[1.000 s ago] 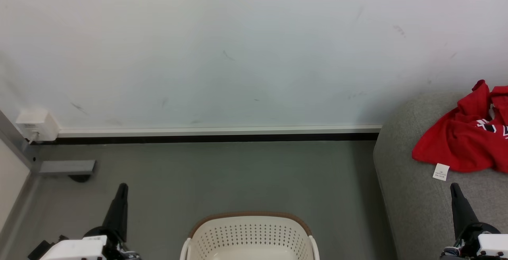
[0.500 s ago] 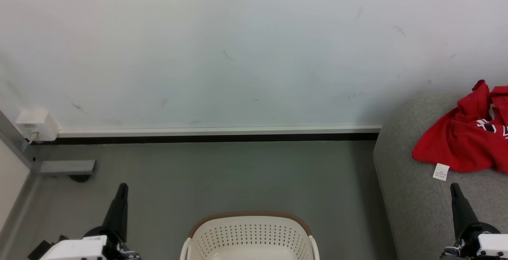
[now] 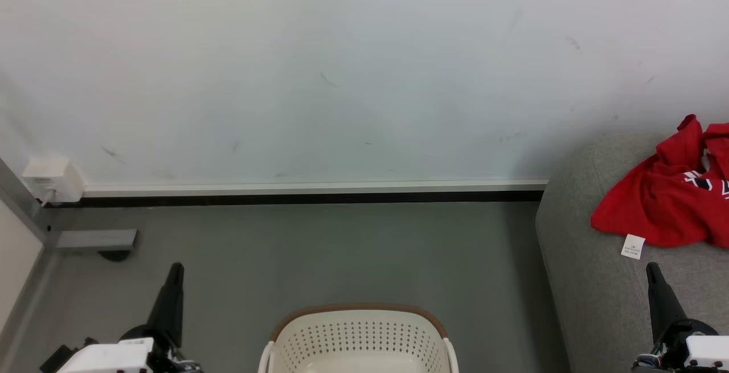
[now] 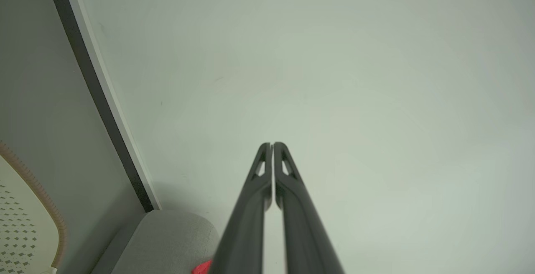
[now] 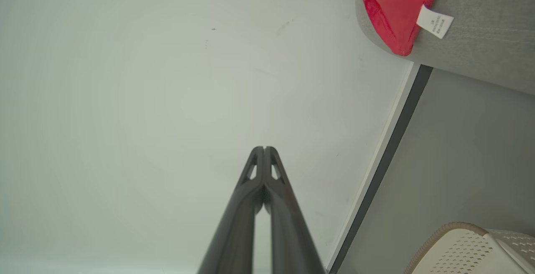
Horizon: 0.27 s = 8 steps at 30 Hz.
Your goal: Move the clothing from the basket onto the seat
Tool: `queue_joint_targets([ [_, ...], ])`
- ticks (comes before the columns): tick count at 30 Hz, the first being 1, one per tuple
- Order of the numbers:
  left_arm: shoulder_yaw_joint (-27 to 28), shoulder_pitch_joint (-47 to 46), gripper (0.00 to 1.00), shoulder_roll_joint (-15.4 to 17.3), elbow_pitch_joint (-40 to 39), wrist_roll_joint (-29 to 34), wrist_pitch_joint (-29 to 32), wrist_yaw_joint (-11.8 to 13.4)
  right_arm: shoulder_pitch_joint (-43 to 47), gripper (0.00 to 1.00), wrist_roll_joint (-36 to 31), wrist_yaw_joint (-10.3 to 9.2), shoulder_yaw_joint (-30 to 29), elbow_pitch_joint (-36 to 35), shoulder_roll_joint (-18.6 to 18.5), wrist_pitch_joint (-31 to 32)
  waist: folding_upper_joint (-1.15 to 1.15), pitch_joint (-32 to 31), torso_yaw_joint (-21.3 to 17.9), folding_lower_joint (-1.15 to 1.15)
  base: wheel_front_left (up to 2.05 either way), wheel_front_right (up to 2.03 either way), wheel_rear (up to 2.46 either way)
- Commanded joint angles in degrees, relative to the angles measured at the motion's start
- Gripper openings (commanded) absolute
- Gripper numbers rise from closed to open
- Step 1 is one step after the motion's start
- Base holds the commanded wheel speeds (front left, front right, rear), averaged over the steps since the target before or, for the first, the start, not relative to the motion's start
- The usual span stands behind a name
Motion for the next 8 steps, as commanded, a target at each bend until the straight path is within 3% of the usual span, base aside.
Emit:
queue_joint_targets([
  [1,0.1,-0.3,0.0,0.1,-0.1,-0.7,0.3,-0.3,-0.3,0.0,0.1,-0.12,-0.2,-0.3,-0.3,0.2,0.0,0.0,0.0,0.0,0.0,0.0,0.0],
  [8,0.1,-0.3,0.0,0.1,-0.1,-0.7,0.3,-0.3,-0.3,0.0,0.1,-0.12,-0.2,-0.3,-0.3,0.2,0.0,0.0,0.0,0.0,0.0,0.0,0.0],
])
